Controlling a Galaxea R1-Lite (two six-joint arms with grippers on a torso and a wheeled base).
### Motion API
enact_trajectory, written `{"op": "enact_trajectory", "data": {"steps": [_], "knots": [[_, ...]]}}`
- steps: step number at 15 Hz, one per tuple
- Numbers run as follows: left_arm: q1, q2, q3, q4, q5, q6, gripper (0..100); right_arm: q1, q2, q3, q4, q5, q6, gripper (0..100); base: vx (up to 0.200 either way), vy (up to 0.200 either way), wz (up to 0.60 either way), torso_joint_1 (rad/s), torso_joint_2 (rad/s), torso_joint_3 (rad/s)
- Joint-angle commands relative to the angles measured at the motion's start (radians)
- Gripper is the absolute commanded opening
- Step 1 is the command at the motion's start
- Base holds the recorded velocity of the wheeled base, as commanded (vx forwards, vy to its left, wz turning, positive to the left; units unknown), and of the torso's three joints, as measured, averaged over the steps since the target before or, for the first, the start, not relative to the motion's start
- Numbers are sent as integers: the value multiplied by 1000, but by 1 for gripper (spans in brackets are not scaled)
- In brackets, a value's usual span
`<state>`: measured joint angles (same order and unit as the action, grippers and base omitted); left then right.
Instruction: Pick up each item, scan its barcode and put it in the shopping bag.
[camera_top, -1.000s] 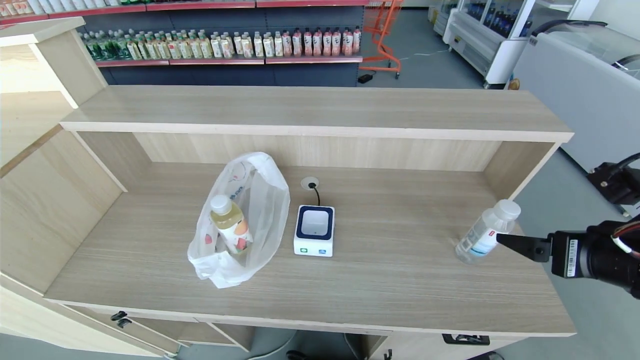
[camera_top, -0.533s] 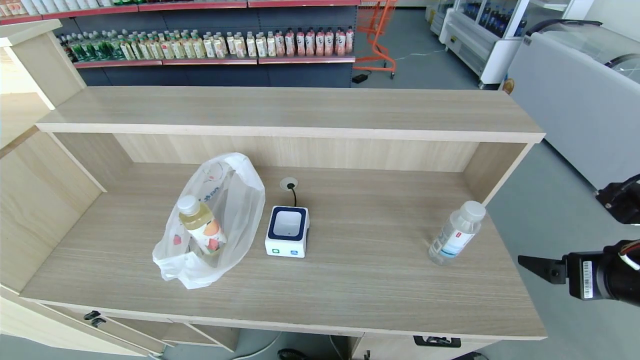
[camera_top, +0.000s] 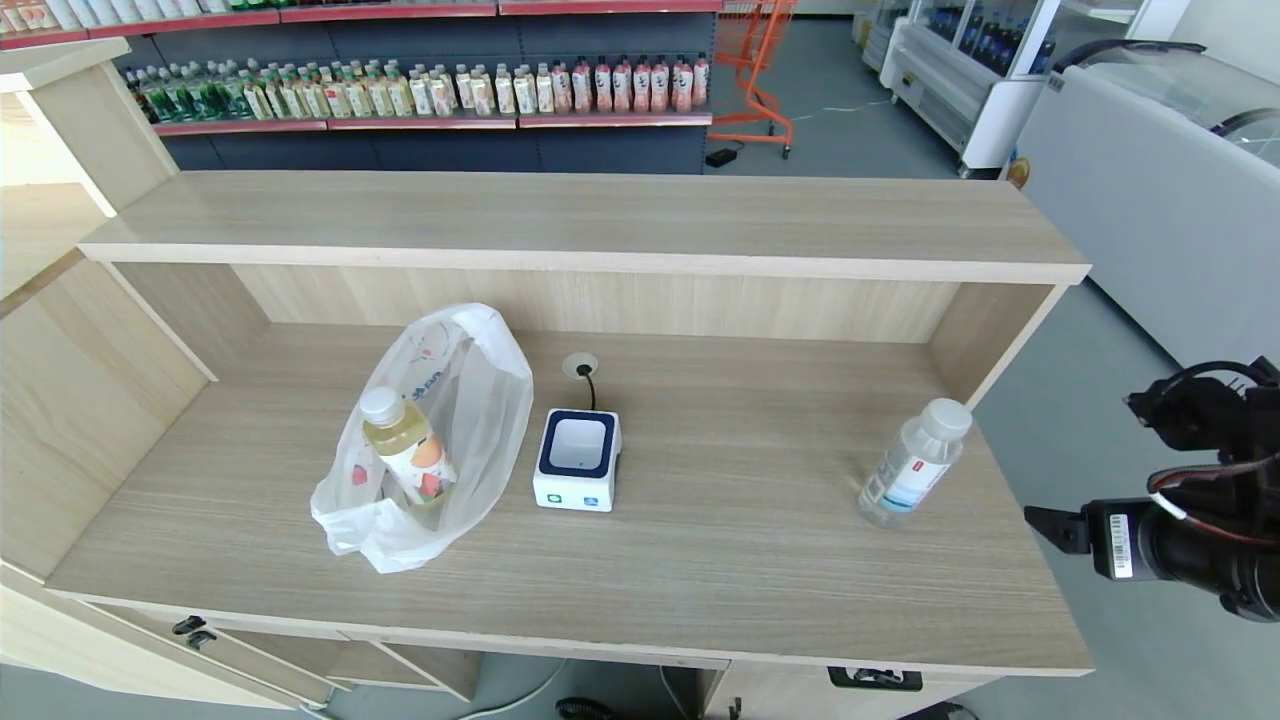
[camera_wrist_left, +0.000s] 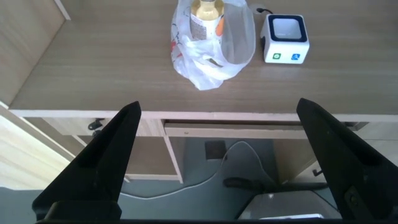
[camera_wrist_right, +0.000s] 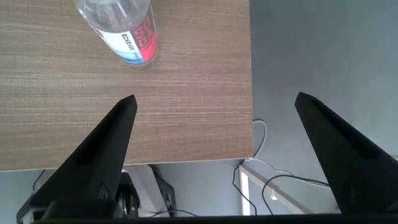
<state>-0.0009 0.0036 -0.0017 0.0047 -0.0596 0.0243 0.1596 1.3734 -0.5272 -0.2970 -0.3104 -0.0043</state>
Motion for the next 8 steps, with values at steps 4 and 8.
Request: {"op": "enact_trajectory", "data": {"steps": [4, 8], "knots": [[-1, -1, 0, 0, 0, 0, 100, 21, 222, 105, -295, 22, -6, 100, 0, 0, 0, 0, 0, 0], [-1, -1, 0, 0, 0, 0, 100, 34, 375, 133, -545, 60, -3, 100, 0, 0, 0, 0, 0, 0]]}}
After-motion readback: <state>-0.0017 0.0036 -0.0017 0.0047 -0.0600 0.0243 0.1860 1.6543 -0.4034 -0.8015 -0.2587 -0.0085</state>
